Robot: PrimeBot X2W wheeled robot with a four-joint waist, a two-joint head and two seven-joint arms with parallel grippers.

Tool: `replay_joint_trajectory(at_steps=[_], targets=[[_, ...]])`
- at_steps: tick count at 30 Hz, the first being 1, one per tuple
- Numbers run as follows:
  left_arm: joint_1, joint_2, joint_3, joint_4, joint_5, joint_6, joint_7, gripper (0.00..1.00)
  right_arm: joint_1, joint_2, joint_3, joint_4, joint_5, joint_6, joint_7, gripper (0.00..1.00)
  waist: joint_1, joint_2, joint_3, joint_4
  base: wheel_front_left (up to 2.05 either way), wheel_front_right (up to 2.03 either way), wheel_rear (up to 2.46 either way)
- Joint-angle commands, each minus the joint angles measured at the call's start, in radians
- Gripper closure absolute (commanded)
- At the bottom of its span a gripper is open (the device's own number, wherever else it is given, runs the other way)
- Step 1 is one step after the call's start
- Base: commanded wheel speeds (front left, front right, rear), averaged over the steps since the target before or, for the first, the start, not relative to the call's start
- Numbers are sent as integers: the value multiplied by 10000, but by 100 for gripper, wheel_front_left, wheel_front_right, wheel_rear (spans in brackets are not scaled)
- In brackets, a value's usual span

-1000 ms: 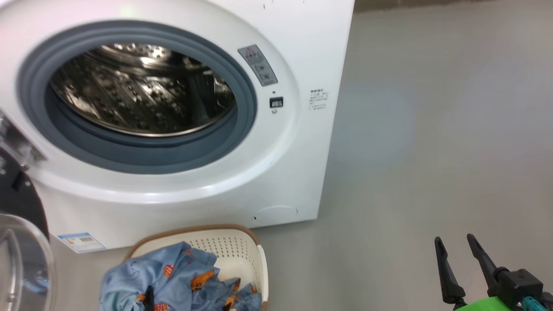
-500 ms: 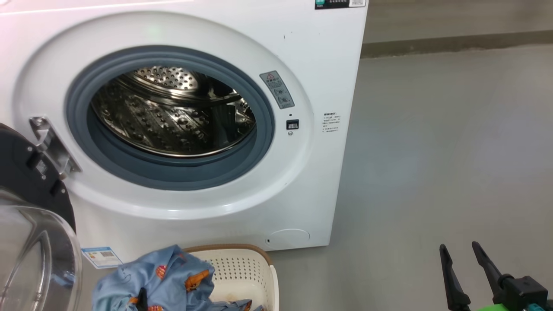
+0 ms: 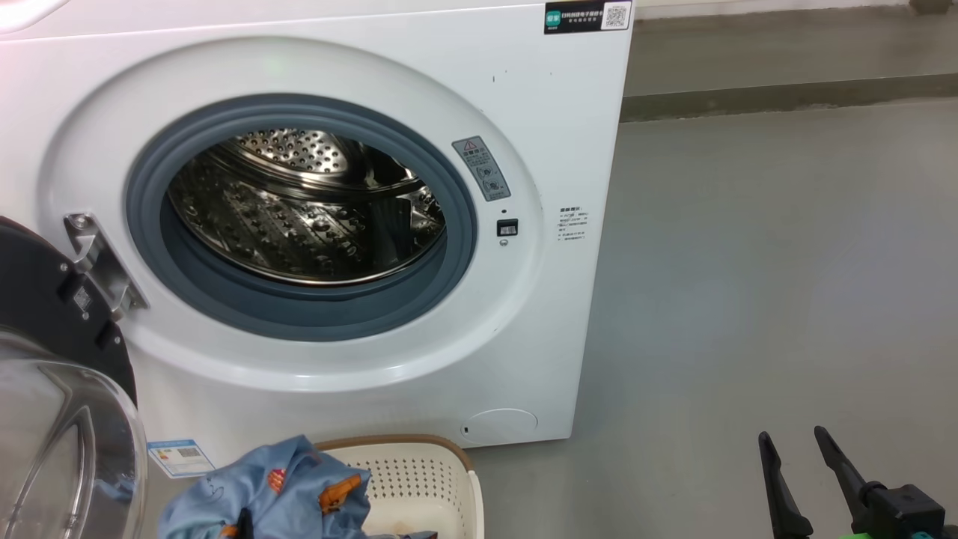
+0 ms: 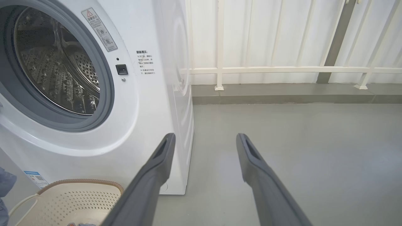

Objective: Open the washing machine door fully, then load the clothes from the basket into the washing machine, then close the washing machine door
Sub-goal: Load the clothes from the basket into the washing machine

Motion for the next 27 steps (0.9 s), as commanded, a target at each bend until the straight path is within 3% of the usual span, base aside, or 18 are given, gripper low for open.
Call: replay_joint_trajectory(at_steps=[1,13,27], targets=[[-196,-12,318,-324,63,63,-124,100,-154,-192,339,-216,6,25,-49,0,0,0,8,-11,0,0,0],[-382,-22,217,-297,-302,46,-124,100,-213,-152,413,-252,24,25,-49,0,0,0,230,-128,0,0,0],[-2310,-28,-26,-131,-746,220,-124,100,-534,82,466,-303,43,25,-49,0,0,0,1115,-792,0,0,0]])
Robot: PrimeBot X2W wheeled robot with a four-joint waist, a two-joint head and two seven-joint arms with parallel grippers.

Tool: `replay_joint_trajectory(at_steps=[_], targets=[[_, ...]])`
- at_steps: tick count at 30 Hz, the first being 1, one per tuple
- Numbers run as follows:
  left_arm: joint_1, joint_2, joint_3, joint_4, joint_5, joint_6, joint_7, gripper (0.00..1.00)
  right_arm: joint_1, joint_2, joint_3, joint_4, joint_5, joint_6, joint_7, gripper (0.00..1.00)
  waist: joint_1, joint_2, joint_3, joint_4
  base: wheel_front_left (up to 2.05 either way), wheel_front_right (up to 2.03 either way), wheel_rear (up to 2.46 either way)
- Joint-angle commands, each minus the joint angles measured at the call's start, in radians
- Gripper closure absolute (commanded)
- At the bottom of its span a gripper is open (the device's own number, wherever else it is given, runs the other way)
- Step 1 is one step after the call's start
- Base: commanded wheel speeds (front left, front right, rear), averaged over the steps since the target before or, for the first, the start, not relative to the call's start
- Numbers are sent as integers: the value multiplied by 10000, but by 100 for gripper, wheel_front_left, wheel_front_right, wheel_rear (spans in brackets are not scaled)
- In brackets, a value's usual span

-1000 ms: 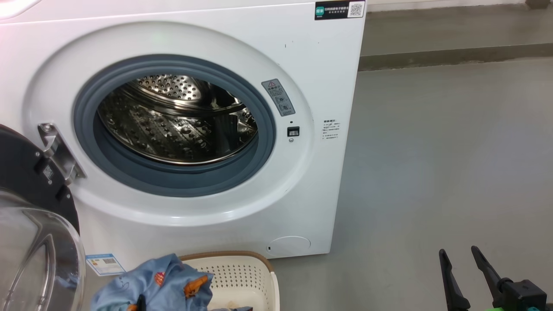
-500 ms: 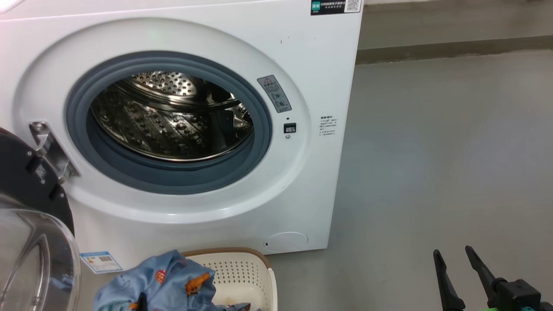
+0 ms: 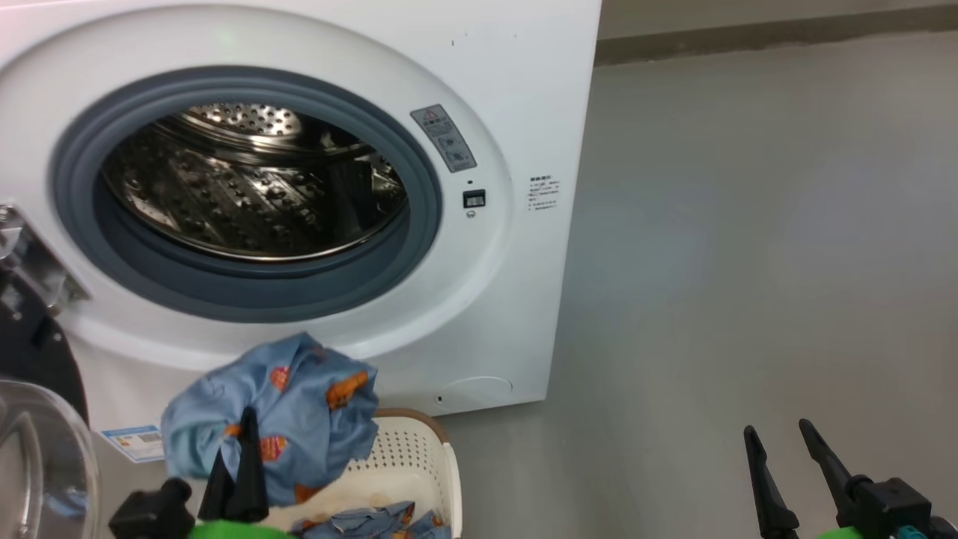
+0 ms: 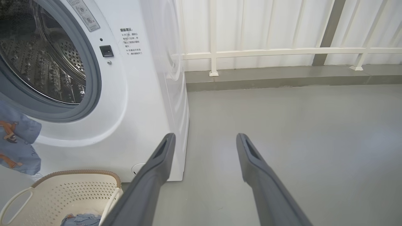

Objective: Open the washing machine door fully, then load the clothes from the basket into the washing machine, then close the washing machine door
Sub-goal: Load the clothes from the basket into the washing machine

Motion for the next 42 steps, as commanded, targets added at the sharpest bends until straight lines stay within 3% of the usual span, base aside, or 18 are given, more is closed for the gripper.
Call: replay_joint_trajectory(at_steps=[1,14,26,42], targets=[[-684,25,286,-104,71,105,-122,100,-485,-40,238,-275,37,27,-49,0,0,0,342,-289,0,0,0],[-3258,225,1602,814,775,10,-122,100,-1162,45,508,-273,435,27,-49,0,0,0,1414,-1660,0,0,0],[-5435,1281,2894,2640,1701,-71,-122,100,-1507,48,717,-351,819,27,-49,0,0,0,2359,-2930,0,0,0],[-8077,2406,3523,4007,2952,-359,-122,100,-2171,48,1438,-465,1191,27,-49,0,0,0,4212,-3401,0,0,0]])
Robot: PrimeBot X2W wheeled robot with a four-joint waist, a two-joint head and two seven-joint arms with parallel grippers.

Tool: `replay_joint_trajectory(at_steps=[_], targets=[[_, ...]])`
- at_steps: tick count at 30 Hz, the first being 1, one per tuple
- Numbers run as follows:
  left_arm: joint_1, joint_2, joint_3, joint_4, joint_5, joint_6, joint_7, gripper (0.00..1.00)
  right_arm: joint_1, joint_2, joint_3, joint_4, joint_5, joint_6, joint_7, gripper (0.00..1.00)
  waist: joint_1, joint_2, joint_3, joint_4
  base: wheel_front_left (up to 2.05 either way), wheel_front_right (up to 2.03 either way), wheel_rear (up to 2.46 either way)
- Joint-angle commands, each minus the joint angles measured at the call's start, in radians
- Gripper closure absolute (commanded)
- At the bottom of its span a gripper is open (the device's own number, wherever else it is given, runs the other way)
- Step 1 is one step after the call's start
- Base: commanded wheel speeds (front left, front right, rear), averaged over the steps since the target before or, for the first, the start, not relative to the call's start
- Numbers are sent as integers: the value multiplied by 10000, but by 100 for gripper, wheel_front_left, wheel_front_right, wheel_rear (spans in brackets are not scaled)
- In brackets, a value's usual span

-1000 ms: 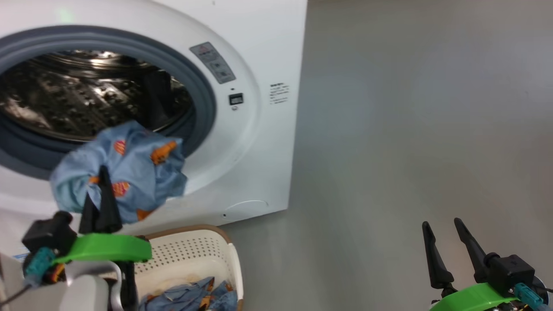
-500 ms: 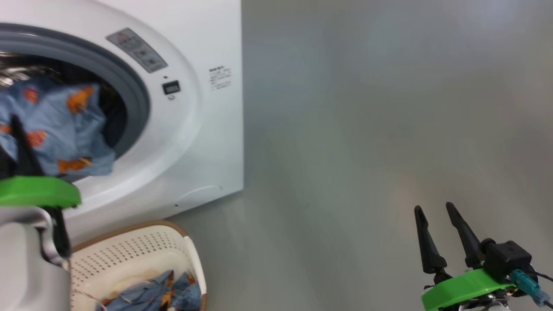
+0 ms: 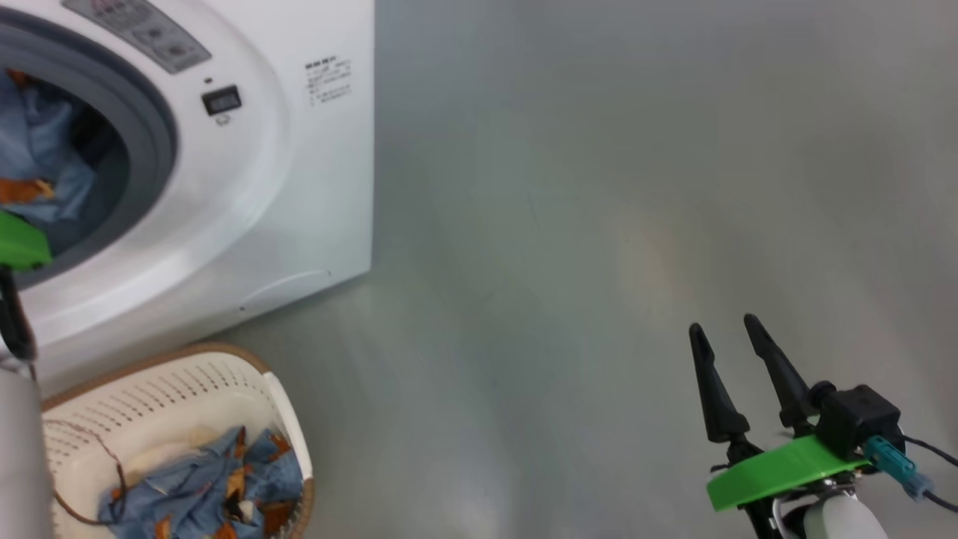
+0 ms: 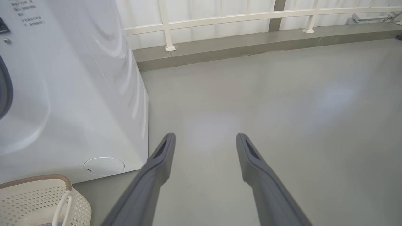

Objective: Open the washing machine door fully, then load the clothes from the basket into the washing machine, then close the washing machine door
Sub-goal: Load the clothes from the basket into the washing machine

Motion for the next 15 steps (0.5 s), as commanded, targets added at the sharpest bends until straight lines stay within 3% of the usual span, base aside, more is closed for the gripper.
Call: replay_joint_trajectory(at_steps=[1,15], targets=[[-456,586,232,-119,199,-53,-80,100,-274,-103,332,-275,183,25,-49,0,0,-1,576,-120,0,0,0],[-2180,1752,-349,811,1222,-311,-80,100,-839,-103,942,-369,374,25,-49,0,0,-1,1978,-401,0,0,0]])
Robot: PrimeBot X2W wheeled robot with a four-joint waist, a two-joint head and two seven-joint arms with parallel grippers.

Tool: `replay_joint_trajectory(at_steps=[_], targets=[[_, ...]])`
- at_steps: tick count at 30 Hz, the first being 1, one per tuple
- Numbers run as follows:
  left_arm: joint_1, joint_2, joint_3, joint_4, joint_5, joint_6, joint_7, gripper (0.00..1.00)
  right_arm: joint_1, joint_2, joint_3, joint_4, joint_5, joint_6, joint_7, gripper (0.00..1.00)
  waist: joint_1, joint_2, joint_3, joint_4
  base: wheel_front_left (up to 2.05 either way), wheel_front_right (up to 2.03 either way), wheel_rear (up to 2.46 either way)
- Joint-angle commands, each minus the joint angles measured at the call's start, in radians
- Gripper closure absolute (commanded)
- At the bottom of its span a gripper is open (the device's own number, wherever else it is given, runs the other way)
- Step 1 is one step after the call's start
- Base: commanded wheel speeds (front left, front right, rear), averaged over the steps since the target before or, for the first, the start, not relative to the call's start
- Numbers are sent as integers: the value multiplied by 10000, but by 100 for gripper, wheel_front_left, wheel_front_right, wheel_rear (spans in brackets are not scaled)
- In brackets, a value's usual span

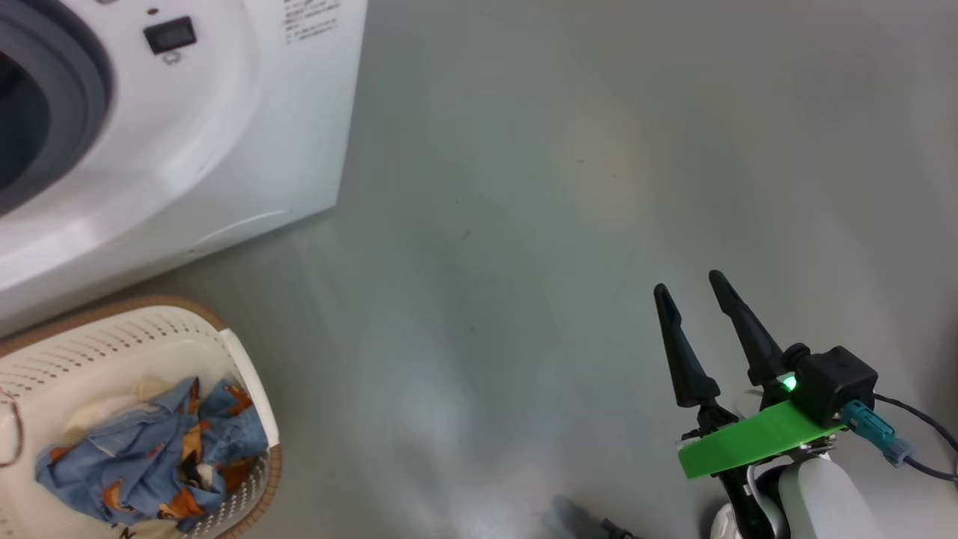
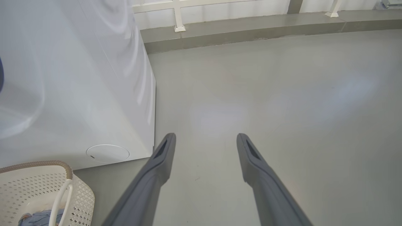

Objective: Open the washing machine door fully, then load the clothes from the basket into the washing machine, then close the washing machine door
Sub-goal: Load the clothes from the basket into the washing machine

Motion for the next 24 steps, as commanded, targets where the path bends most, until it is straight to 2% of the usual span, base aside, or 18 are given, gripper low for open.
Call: replay_joint_trajectory(at_steps=[1,17,24], targets=[[-307,590,86,-183,156,-54,-80,100,-5,-118,241,-236,68,25,-49,0,0,0,337,-169,0,0,0],[-2581,1711,-308,330,398,-229,-80,100,-212,-118,767,-380,279,25,-49,0,0,0,1341,-687,0,0,0],[-3364,1865,-534,1689,427,-274,85,100,-132,-118,787,-374,248,25,-49,0,0,0,1465,-758,0,0,0]])
